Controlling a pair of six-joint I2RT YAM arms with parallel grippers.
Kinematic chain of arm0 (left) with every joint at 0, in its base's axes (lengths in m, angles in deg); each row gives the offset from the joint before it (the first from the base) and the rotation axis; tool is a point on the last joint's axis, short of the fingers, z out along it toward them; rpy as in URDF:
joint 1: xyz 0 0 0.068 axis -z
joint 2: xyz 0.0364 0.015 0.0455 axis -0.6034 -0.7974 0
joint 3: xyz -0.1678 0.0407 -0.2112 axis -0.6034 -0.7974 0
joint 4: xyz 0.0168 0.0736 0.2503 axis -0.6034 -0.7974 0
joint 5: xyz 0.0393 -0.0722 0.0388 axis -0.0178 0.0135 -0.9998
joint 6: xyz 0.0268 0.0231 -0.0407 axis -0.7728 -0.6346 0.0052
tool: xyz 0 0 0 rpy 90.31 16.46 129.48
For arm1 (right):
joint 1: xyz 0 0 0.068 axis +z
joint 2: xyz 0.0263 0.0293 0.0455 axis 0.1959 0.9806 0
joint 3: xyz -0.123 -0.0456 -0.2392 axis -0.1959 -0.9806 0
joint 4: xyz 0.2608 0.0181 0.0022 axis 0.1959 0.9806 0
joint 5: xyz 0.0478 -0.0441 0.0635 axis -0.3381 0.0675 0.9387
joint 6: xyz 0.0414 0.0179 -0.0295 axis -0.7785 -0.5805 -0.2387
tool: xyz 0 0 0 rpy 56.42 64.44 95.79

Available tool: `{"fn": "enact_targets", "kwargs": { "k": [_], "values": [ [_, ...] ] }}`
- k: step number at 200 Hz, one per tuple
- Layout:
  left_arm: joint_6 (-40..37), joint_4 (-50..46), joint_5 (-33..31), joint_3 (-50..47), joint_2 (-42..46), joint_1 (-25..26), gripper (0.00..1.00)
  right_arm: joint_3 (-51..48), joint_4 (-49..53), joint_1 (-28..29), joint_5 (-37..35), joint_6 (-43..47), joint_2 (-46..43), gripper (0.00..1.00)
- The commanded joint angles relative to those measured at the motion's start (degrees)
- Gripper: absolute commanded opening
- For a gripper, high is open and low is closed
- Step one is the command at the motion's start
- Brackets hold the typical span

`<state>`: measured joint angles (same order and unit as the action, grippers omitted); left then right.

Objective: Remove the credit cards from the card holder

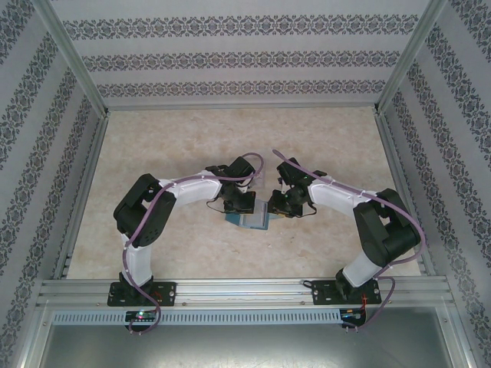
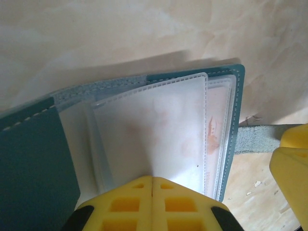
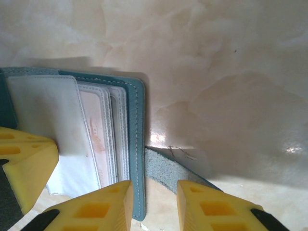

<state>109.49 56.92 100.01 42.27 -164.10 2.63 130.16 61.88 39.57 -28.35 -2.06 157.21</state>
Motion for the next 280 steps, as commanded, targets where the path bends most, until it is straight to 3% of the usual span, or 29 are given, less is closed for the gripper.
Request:
{"fn": "enact_targets", "kwargs": {
  "k": [1,50,177,280],
  "values": [
    [-1.7,-3.4,-2.6,0.8,0.2,0.5,0.03,0.7,-0.5,-0.2,1.3,-0.3,-1.8,0.3],
    [-1.7,-3.2,-2.4,0.6,0.5,0.5,0.03,-0.1,-7.4,0.3,7.6,-3.2,-0.8,0.3],
    [-1.2,-2.5,-2.1,-0.3,1.1,0.5,0.02,1.5,-10.6,0.9,9.8,-3.8,5.5,0.24],
    [-1.5,-2.7,-2.2,-0.3,0.8,0.5,0.01,1.9,-9.8,1.3,8.4,-3.7,5.4,0.21]
  ]
}}
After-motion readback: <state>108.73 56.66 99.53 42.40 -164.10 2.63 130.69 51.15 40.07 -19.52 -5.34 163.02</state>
